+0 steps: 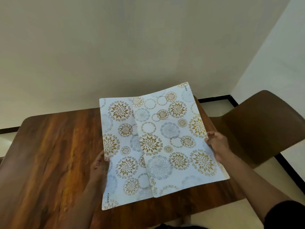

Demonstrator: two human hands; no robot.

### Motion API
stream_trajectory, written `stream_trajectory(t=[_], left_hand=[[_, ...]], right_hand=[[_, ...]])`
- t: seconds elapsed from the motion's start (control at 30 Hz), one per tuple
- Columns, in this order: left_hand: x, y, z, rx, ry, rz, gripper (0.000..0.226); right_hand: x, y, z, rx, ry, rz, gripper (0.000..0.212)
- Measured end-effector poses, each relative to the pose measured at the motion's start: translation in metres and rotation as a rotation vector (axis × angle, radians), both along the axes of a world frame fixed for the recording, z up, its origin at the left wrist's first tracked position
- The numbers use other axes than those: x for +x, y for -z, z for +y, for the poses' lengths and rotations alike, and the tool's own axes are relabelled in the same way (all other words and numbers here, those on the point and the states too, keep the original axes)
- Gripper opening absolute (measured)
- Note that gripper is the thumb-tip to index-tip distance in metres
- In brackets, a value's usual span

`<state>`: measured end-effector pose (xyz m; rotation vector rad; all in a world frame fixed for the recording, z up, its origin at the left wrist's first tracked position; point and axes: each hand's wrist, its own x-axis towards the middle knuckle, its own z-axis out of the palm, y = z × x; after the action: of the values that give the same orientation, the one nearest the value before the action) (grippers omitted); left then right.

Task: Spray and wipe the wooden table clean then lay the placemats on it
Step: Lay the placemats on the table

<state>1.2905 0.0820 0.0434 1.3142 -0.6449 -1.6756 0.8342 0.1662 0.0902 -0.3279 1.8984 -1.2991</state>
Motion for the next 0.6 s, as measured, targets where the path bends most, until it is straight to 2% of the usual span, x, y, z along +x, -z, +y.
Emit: stream_trajectory(t=[0.27, 0.47, 0.6], left_hand=[[0.001, 0.012, 0.005, 0.000, 0.018, -0.060, 0.044], [0.009, 0.012, 0.013, 0.050, -0.065, -0.136, 0.038], [-0.007, -0.004, 0.024, 0.064, -0.069, -0.129, 0.040]], right_hand=[[-0.097, 0.031, 0.032, 0.140, 0.084, 0.090, 0.025], [-0.154, 0.055, 0.040, 0.238, 0.110, 0.109, 0.031], [-0.172, 0.076, 0.034, 0.264, 0.061, 0.125, 0.022]])
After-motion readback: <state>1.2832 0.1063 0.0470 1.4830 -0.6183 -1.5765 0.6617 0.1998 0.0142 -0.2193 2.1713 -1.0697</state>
